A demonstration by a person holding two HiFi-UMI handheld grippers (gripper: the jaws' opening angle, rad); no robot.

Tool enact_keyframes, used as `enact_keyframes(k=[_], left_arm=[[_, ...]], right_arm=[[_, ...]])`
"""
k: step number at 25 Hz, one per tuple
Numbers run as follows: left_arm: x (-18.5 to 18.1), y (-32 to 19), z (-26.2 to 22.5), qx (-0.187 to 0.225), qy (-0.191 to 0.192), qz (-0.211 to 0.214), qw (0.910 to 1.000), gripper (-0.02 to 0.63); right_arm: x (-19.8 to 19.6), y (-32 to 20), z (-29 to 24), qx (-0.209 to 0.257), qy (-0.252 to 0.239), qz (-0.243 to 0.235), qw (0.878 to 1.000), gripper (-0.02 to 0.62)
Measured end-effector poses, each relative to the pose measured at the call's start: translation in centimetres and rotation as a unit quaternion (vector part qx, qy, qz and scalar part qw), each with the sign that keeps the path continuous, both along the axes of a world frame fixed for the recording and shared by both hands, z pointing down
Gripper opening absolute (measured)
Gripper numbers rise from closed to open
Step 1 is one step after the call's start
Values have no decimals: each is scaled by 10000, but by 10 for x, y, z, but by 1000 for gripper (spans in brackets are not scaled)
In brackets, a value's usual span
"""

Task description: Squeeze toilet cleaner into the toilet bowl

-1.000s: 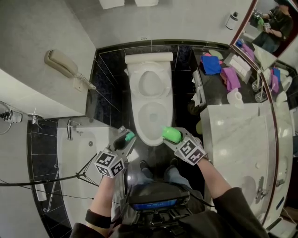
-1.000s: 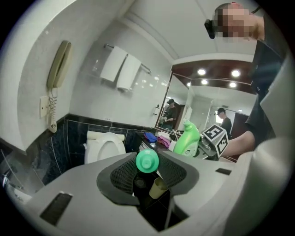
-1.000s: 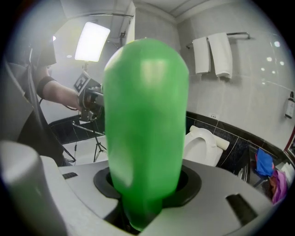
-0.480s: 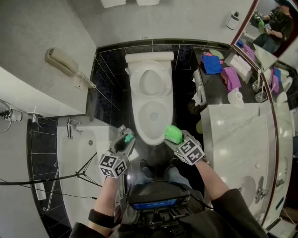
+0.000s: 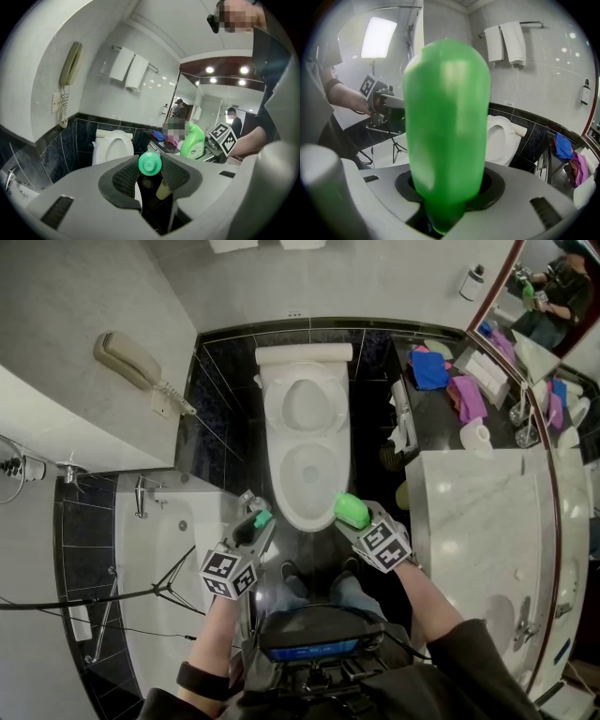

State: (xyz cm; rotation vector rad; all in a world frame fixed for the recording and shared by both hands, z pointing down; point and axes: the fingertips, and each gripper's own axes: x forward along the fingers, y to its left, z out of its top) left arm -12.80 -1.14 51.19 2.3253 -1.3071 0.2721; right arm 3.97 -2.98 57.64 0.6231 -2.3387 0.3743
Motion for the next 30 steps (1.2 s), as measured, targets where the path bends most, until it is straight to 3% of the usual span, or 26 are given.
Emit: enact_keyframes(k=[12,20,27,30], left_arm=[[-3,5,8,-121,-42,136,9998,150],[-13,9,13,-164,-177,-109,9997,150],[-22,15,36,-200,-339,-41,9992,150],[-29,13,48,-166,-305,22,9994,150]], right_arm=[[-5,-6,7,213,99,-20,9997,189],[-2,-19,14,566,255,-87,9980,190],[-2,-33,51,1081,951,-33,9896,192],[-1,-44,72,1542,1563,-36,9756,190]])
